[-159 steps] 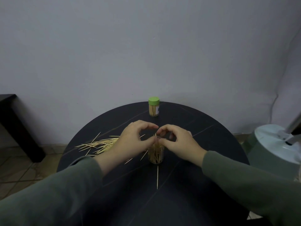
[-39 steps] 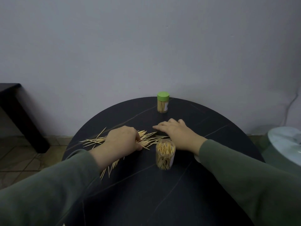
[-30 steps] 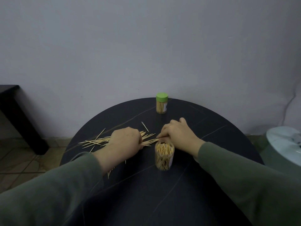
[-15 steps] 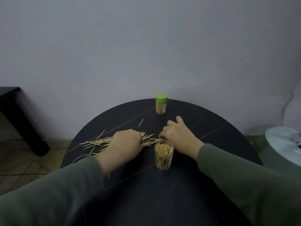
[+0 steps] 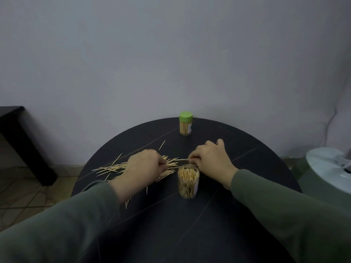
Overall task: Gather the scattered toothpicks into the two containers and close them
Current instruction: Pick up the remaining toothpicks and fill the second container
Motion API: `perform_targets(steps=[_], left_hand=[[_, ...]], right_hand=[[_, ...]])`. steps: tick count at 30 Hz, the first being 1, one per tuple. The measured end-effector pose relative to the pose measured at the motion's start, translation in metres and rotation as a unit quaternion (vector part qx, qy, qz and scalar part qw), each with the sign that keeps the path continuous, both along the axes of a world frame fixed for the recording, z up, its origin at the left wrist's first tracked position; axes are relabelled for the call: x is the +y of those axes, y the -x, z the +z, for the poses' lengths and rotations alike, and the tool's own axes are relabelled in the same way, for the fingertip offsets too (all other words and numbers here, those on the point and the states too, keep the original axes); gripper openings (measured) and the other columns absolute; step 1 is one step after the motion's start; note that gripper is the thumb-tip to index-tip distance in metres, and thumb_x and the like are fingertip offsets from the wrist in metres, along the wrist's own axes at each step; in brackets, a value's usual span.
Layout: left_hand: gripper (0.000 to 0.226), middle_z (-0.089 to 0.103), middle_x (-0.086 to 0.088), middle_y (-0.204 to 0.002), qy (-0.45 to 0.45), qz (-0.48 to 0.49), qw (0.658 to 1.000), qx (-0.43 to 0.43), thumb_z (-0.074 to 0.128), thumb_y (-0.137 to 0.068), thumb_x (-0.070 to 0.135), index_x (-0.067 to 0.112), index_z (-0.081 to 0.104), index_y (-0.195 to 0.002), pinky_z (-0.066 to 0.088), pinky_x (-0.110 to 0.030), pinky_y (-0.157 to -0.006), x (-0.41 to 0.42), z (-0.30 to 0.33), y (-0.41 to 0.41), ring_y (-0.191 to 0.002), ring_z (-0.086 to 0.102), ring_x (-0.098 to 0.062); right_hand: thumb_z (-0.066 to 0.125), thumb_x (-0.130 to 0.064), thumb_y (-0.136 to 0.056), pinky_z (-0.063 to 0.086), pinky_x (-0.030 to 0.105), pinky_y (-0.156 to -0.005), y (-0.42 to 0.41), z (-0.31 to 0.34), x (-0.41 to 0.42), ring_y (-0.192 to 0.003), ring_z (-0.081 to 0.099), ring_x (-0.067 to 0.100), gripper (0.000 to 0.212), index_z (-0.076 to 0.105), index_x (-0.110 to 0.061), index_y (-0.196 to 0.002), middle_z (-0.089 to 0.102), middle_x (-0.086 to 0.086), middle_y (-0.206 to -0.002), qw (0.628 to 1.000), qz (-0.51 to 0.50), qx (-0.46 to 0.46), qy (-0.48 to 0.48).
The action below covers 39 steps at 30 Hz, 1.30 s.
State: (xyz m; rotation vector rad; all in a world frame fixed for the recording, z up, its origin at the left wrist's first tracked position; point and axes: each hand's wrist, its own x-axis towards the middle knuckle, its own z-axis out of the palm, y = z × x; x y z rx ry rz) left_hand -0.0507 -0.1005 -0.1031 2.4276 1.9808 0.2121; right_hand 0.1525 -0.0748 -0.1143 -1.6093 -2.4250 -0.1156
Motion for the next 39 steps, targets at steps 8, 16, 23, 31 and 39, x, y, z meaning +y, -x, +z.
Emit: perform_targets(steps=[8,16,23,31,39], left_hand=[[0.022,0.066,0.014,-0.107,0.015,0.022,0.999,-0.044,0.063,-0.089,0.047,0.035,0.073,-0.104,0.048,-0.025,-0.074,-0.002,0.005,-0.001,-0.091,0.056,-0.005],[0.018,0.069,0.011,-0.098,0.035,0.05,0.962,-0.267,0.07,-0.085,0.04,0.031,0.074,-0.1,0.052,-0.031,-0.083,-0.003,0.016,-0.004,-0.092,0.06,-0.005],[0.023,0.072,0.006,-0.105,0.086,0.014,0.794,-0.601,0.066,-0.088,0.026,0.017,0.074,-0.108,0.042,-0.048,-0.1,-0.03,0.042,-0.028,-0.101,0.057,-0.003],[0.017,0.074,0.011,-0.095,0.15,0.012,0.746,-0.649,0.064,-0.089,0.026,0.021,0.075,-0.101,0.04,-0.022,-0.062,-0.04,0.026,-0.04,-0.076,0.06,0.003],[0.018,0.075,0.008,-0.099,0.142,0.023,0.744,-0.652,0.067,-0.087,0.022,0.019,0.075,-0.104,0.045,-0.018,-0.078,-0.044,0.004,-0.04,-0.097,0.066,0.002]], right_hand=[[0.053,-0.039,-0.097,0.026,0.039,-0.095,-0.007,0.004,-0.011,-0.105,0.049,0.012,0.021,0.07,-0.037,-0.11,0.067,-0.014,-0.108,0.999,-0.006,0.04,0.001],[0.065,-0.035,-0.09,0.039,0.038,-0.097,-0.013,0.014,-0.017,-0.096,0.059,0.006,0.009,0.069,-0.044,-0.089,0.067,-0.02,-0.089,0.925,-0.017,0.367,0.096],[0.061,-0.013,-0.091,0.051,0.012,-0.08,-0.008,0.033,-0.037,-0.092,0.067,0.0,0.014,0.069,-0.018,-0.102,0.073,-0.006,-0.093,0.763,0.054,0.617,0.186],[0.063,-0.007,-0.089,0.051,0.014,-0.078,-0.007,0.016,-0.05,-0.093,0.069,0.005,0.017,0.071,-0.013,-0.103,0.074,-0.001,-0.098,0.771,0.08,0.589,0.231],[0.071,-0.021,-0.085,0.052,0.021,-0.087,-0.016,0.008,-0.05,-0.097,0.066,0.005,0.014,0.076,-0.018,-0.098,0.072,-0.005,-0.101,0.822,0.067,0.507,0.25]])
